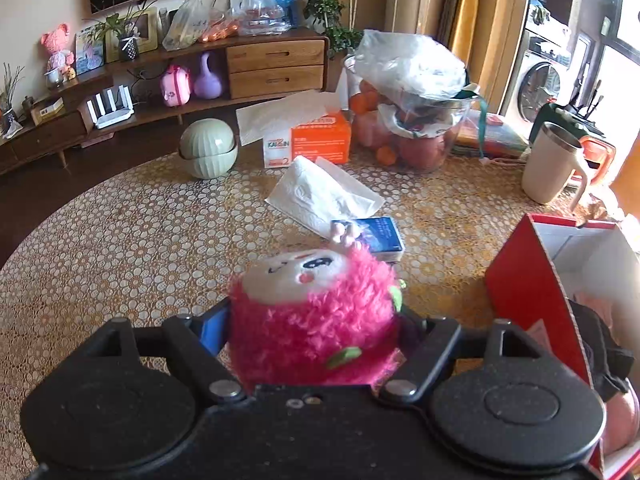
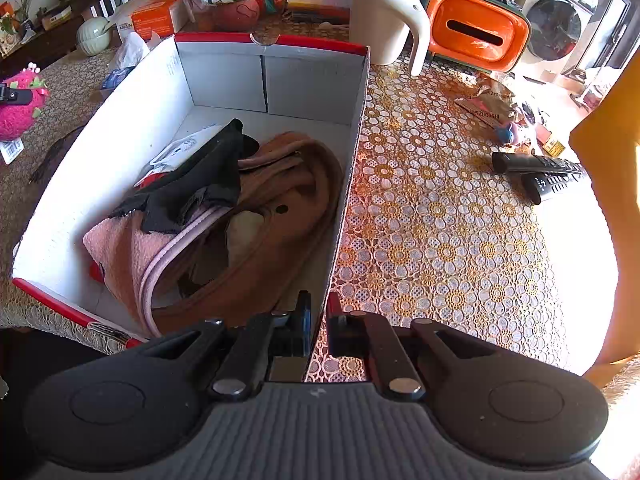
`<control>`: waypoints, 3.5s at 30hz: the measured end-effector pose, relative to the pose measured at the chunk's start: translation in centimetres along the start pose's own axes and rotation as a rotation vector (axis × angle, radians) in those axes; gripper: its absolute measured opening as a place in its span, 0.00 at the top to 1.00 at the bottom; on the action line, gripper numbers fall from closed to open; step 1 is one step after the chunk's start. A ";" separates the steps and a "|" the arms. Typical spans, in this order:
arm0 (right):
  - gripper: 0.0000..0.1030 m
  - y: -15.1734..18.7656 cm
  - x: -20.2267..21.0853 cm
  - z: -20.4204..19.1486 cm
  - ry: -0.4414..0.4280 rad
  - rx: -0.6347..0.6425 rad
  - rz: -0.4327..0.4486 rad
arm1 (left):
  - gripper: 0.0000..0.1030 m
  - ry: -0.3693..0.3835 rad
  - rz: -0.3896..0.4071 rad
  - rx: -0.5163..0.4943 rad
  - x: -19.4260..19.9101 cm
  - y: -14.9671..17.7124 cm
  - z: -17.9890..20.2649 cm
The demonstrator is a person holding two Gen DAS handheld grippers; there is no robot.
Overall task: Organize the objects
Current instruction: 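Carry the pink fluffy toy with the left gripper over the shoebox, then lower the pink toy into the shoebox and open the left gripper, then move the left gripper to the black USB cable on the table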
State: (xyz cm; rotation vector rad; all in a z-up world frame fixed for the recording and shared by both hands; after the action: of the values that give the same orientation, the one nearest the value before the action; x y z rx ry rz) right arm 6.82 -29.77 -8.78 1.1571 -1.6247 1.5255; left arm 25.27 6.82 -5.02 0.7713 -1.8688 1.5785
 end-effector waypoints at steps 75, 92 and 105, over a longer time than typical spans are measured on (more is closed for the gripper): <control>0.93 0.3 0.0 1.2 -0.091 -0.006 0.039 | 0.11 0.224 -0.018 -0.348 -0.4 0.4 30.4; 0.93 0.4 0.0 0.8 -0.055 -0.003 0.028 | 0.10 0.251 0.092 -0.269 6.9 -0.6 20.9; 0.93 0.7 0.0 0.5 -0.030 0.015 0.018 | 0.01 0.140 0.144 -0.169 8.5 0.2 9.8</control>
State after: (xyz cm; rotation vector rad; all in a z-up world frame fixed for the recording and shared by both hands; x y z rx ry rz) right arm 6.28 -30.33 -9.17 1.1817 -1.6496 1.5413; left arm 18.89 -3.36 -0.28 0.4499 -1.9598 1.4944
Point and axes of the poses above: each gripper's, at about its wrist camera, not at the fingertips, and x roughly against the way its jaws point, z to its right, y to its underside, the point moved 6 cm from there along -x, roughly the way its jaws point, and after that the axes turned 12 degrees about -y, right-handed, at the moved point
